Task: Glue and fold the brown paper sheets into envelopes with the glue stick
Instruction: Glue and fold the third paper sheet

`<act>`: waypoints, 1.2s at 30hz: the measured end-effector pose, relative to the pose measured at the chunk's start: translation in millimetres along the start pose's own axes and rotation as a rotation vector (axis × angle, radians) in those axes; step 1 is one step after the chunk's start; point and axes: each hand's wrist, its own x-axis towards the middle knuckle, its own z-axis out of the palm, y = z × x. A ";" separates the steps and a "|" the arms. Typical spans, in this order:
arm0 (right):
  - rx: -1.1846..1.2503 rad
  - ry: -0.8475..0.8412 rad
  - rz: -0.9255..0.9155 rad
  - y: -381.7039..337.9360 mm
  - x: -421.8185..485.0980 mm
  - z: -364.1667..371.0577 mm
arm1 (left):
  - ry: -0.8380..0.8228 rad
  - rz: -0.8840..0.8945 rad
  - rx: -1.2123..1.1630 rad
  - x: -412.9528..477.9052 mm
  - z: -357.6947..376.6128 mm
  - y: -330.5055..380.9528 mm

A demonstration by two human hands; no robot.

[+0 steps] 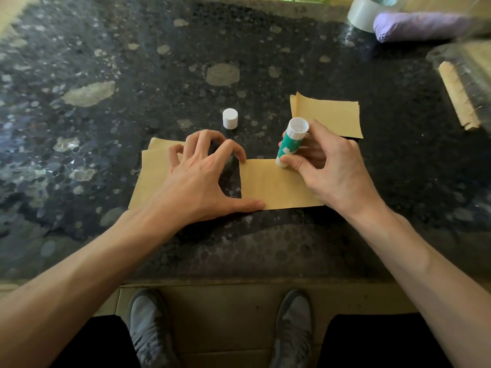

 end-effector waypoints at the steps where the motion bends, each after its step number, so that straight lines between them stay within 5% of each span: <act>1: -0.003 0.000 -0.002 0.1 0.4 0.3 | -0.001 0.001 0.000 0.0 0.1 -0.2; 16: 0.314 0.281 0.093 20.5 -7.6 -29.3 | 0.022 0.011 0.003 0.6 1.4 -0.7; 28: 0.136 -0.083 0.043 6.0 -29.3 -24.5 | -0.005 0.010 0.013 1.3 -1.2 -1.2; 36: 0.015 -0.064 0.030 1.9 -30.2 -18.6 | -0.025 -0.001 0.020 2.2 -2.5 0.0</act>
